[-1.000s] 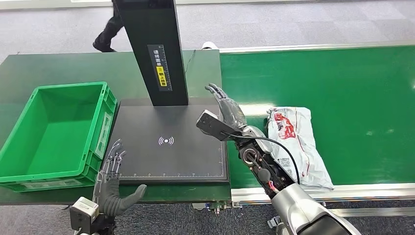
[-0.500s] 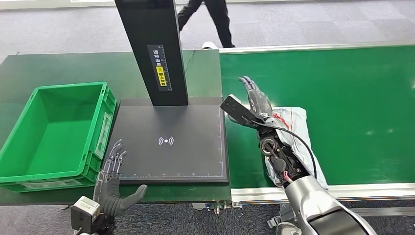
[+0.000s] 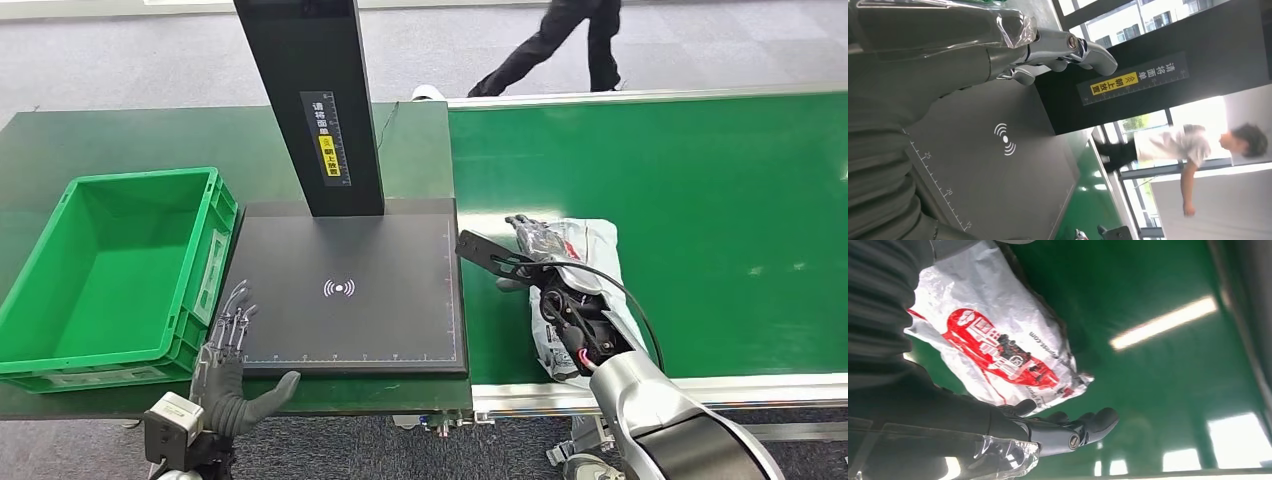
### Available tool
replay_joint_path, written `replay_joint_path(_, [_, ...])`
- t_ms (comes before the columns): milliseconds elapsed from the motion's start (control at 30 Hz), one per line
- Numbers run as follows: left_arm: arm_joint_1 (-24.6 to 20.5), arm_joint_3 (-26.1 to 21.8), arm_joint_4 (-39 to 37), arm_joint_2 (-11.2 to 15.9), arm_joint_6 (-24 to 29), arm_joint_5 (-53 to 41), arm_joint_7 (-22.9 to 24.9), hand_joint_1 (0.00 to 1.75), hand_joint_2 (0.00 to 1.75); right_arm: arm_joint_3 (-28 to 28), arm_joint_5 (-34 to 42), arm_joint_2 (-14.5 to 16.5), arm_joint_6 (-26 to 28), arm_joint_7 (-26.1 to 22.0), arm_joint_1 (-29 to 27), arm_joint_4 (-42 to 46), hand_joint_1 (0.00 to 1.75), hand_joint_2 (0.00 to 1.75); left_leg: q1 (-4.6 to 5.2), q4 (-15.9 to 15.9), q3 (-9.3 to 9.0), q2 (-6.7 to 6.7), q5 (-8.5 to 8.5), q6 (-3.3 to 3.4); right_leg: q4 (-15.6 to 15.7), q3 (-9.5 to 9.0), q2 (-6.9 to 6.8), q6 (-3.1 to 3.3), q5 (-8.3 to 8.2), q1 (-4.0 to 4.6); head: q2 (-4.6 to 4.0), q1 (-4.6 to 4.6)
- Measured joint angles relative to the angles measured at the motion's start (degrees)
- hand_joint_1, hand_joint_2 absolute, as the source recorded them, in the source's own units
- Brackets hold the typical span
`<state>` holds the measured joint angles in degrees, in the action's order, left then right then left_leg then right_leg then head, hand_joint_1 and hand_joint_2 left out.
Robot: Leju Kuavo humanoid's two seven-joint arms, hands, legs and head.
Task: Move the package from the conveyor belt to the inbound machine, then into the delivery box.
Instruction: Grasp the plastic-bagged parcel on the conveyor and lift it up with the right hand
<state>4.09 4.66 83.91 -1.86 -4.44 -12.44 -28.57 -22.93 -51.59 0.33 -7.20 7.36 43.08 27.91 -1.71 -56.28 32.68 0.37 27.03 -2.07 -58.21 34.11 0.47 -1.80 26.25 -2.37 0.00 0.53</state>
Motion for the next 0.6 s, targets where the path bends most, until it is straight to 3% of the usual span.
replay_joint_path(600, [1.53, 0.04, 1.46, -1.03, 0.55, -0.71, 0.74, 0.0, 1.75, 0.31, -2.83, -0.32, 0.09, 4.39, 0.0, -2.0, 0.0, 1.75, 0.0, 0.0, -0.01, -0.01, 0.0, 0.0, 0.0, 0.01, 0.0, 0.0, 0.0, 0.0, 0.0, -0.01])
